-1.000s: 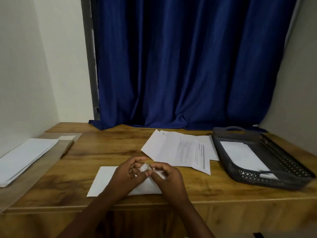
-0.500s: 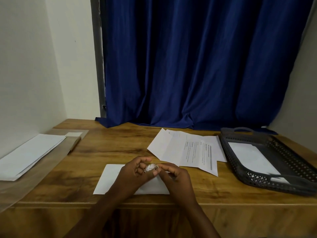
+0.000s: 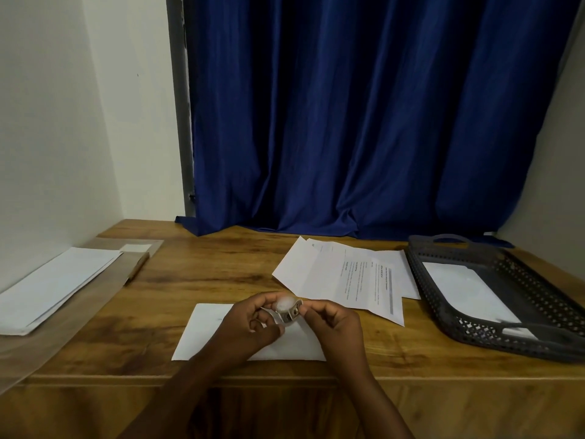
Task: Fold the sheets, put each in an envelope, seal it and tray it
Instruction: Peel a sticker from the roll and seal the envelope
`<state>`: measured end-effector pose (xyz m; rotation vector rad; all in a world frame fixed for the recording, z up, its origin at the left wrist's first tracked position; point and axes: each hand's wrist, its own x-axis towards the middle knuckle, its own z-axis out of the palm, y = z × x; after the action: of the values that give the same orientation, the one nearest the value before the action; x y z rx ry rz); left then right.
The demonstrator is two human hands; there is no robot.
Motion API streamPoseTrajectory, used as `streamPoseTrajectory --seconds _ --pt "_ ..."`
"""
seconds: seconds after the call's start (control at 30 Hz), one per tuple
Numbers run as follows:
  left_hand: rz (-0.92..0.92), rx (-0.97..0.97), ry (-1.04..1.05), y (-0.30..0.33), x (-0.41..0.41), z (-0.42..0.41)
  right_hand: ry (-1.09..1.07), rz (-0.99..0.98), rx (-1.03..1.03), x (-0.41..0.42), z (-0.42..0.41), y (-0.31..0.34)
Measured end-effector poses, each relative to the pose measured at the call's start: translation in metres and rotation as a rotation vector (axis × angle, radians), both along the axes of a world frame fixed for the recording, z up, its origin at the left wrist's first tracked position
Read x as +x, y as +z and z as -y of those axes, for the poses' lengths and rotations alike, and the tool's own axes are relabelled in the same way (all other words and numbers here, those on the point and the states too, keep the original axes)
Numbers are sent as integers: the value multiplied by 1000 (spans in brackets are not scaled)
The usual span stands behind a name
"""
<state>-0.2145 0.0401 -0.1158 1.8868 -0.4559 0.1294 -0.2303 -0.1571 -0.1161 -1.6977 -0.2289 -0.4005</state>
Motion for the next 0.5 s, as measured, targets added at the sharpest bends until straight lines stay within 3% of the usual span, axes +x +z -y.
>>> streamPoseTrajectory --seconds 0.5 --pt "-33 -89 -33 3 1 1 16 19 42 -5 -1 5"
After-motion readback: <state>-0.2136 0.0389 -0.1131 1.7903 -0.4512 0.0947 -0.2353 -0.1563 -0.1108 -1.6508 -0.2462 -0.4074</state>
